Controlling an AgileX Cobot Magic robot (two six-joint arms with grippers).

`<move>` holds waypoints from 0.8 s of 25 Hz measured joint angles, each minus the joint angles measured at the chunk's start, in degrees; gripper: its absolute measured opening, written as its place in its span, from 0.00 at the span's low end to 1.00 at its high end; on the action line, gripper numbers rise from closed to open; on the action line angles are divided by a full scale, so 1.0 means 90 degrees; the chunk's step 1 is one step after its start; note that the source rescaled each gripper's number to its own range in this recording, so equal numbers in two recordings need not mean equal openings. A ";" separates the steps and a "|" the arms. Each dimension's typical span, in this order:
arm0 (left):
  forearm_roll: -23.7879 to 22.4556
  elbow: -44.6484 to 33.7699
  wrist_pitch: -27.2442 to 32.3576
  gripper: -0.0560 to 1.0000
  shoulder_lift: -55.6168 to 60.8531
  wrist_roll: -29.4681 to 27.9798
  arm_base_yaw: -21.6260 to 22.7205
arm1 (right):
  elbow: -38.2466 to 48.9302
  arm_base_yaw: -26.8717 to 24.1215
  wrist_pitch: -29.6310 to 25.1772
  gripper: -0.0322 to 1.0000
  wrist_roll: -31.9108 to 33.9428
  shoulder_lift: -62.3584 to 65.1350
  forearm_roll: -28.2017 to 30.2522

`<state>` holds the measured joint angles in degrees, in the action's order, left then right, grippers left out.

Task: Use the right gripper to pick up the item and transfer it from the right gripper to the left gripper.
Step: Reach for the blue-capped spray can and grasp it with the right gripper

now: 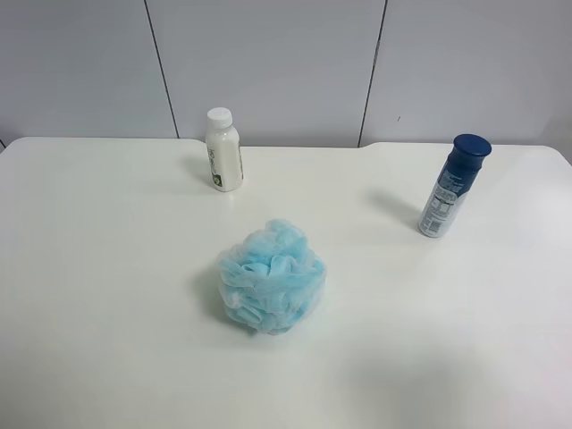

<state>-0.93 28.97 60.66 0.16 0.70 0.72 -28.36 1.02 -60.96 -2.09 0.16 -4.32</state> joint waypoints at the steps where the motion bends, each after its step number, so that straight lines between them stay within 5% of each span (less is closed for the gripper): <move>1: 0.0000 0.0000 0.0000 1.00 0.0000 0.0000 0.0000 | 0.0000 0.0000 0.0000 1.00 0.0000 0.0000 0.0000; 20: 0.0000 0.0000 0.0000 1.00 0.0000 0.0000 0.0000 | -0.0093 0.0000 -0.0103 1.00 0.0108 -0.0037 0.0000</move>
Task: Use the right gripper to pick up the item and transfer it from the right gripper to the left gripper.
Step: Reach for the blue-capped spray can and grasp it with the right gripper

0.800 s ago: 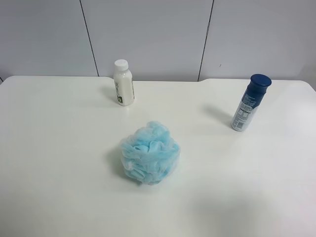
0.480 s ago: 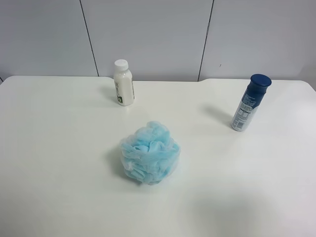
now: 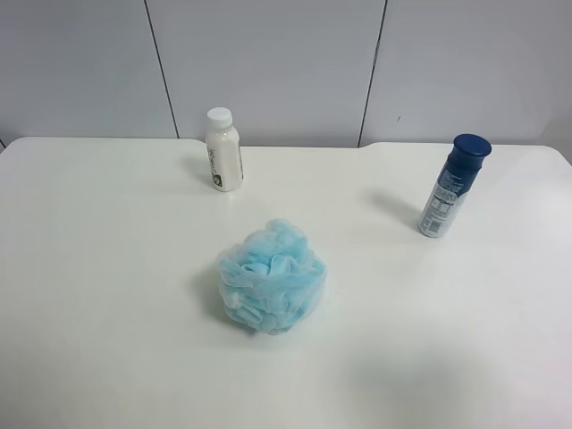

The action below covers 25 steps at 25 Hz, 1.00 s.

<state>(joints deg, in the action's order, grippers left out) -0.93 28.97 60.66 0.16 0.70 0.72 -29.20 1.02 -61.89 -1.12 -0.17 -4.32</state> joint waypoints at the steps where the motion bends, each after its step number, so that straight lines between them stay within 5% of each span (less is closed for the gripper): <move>1: 0.0000 0.0000 0.0000 1.00 0.0000 0.0000 0.0000 | -0.0091 0.0000 -0.0098 1.00 0.0072 -0.0110 0.0000; 25: 0.0000 0.0000 0.0000 1.00 0.0000 0.0000 0.0000 | -0.5185 0.0000 -0.0836 1.00 0.0381 -0.7836 0.0000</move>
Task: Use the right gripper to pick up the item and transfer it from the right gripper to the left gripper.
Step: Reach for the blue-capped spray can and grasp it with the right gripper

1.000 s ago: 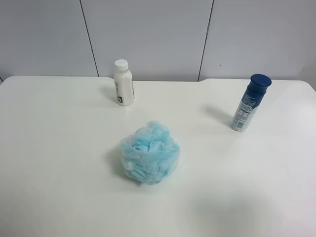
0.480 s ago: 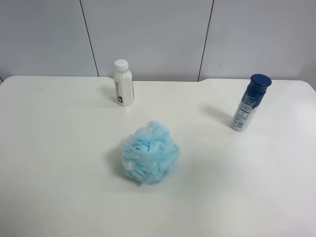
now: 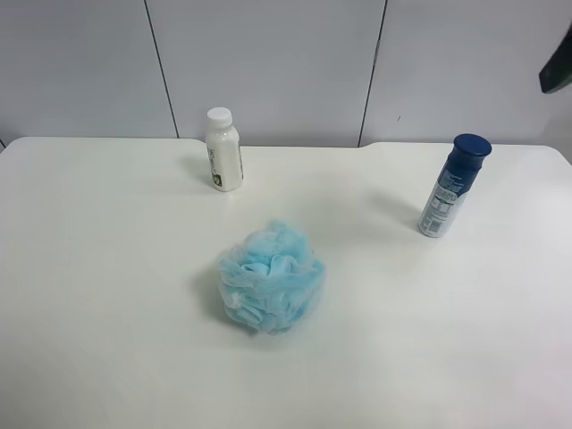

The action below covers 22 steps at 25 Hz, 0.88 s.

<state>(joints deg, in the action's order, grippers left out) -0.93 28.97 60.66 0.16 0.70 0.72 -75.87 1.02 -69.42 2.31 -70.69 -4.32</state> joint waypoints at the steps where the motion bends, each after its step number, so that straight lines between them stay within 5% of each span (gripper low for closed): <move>1: 0.0000 0.0000 0.0000 1.00 0.0000 0.0000 0.0000 | -0.0178 0.0000 -0.0015 1.00 0.0016 -0.0294 0.0000; 8: 0.0000 0.0000 0.0000 1.00 0.0000 0.0000 0.0000 | -0.1032 0.0000 -0.0015 1.00 0.0132 -0.1881 0.0000; 22: 0.0000 0.0000 -0.0007 1.00 0.0000 0.0000 0.0000 | -0.1129 0.0000 -0.0002 1.00 0.0063 -0.3760 -0.0387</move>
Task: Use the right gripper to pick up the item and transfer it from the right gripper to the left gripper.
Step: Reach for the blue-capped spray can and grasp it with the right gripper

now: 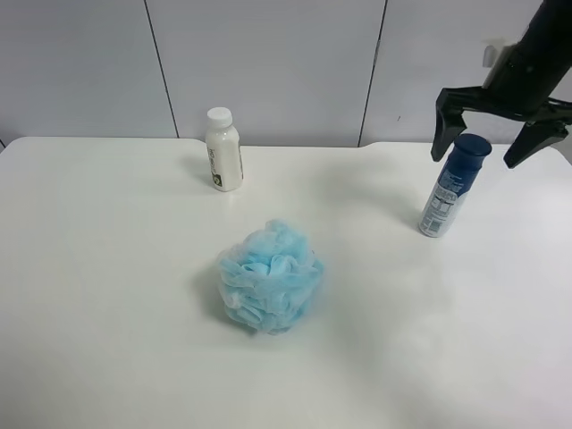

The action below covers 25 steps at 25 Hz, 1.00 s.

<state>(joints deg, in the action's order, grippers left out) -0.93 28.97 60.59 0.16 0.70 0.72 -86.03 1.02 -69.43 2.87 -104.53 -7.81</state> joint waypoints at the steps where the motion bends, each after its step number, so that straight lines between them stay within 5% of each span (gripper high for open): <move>1: 0.0000 0.0000 0.0000 1.00 0.0000 0.0000 0.0000 | 0.0000 0.0000 0.0022 1.00 -0.0005 -0.0080 -0.0008; 15: 0.0000 0.0000 0.0000 1.00 0.0000 0.0000 0.0000 | 0.0000 0.0000 0.0522 0.93 -0.0096 -0.0627 0.0058; 19: 0.0000 0.0000 0.0000 1.00 0.0000 0.0000 0.0000 | 0.0000 0.0000 0.0522 0.68 -0.0096 -0.0627 0.0058; 22: 0.0000 0.0000 0.0000 1.00 0.0000 0.0000 0.0000 | 0.0000 0.0000 0.0522 0.31 -0.0101 -0.0628 0.0058; 23: 0.0000 0.0000 0.0000 1.00 0.0000 0.0000 0.0000 | 0.0000 0.0000 0.0522 0.11 -0.0101 -0.0628 0.0058; 25: 0.0000 0.0000 0.0000 1.00 0.0000 0.0000 0.0000 | 0.0000 -0.0007 0.0522 0.03 -0.0101 -0.0628 0.0104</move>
<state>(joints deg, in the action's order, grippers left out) -0.93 28.97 60.59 0.16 0.70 0.72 -86.03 0.96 -64.73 1.97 -110.19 -6.87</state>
